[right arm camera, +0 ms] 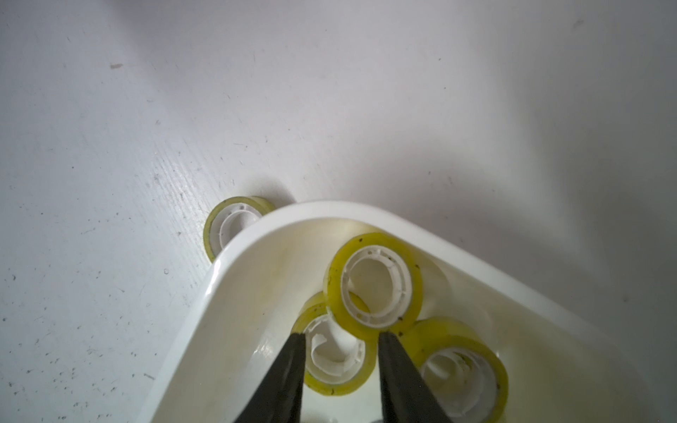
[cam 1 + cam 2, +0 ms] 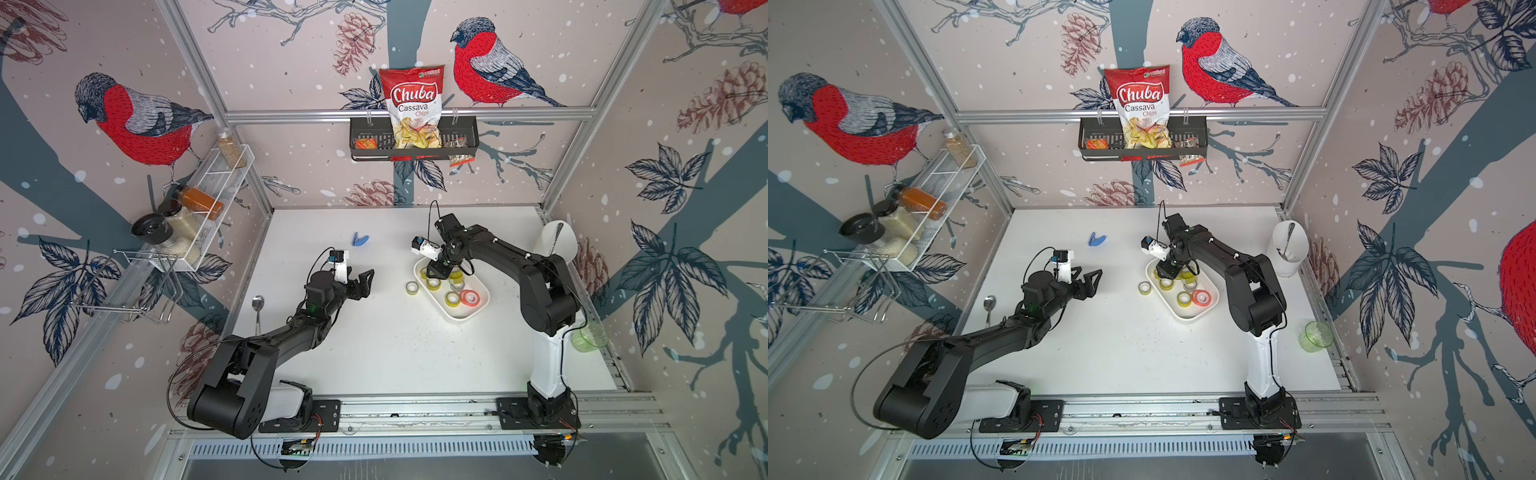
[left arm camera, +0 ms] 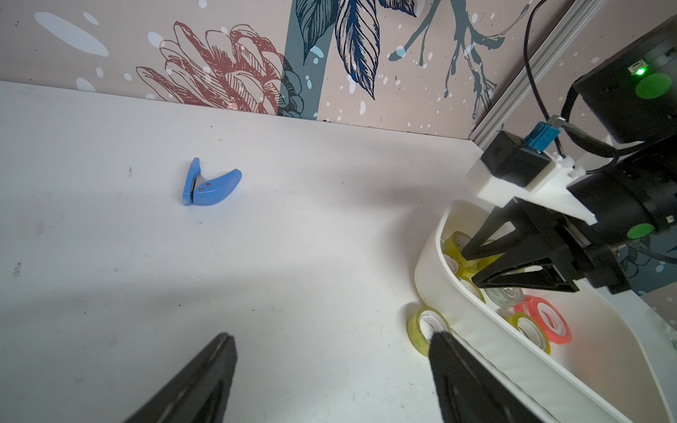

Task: Put the transparent tape into the storage box
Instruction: Pick up the tape from the storage box.

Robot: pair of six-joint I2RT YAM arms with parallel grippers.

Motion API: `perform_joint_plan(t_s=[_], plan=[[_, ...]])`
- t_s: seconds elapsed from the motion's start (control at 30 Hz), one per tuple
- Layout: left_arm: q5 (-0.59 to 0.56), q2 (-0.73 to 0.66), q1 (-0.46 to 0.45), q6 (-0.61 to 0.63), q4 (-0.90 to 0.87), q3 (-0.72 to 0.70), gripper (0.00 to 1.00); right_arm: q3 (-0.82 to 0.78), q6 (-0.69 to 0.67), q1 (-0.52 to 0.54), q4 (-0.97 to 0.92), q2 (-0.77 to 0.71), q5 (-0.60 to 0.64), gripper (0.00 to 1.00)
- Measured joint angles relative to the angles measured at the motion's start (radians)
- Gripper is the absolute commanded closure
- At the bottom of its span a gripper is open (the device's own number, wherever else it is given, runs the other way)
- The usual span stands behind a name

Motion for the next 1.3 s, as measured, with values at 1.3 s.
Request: perform_joint_plan(t_s=[1.3], plan=[[-0.002,-0.004,0.008,0.000,0.001,-0.006,0.13,-0.010,-0.069,0.035,0.082,0.031,0.113,0.66]])
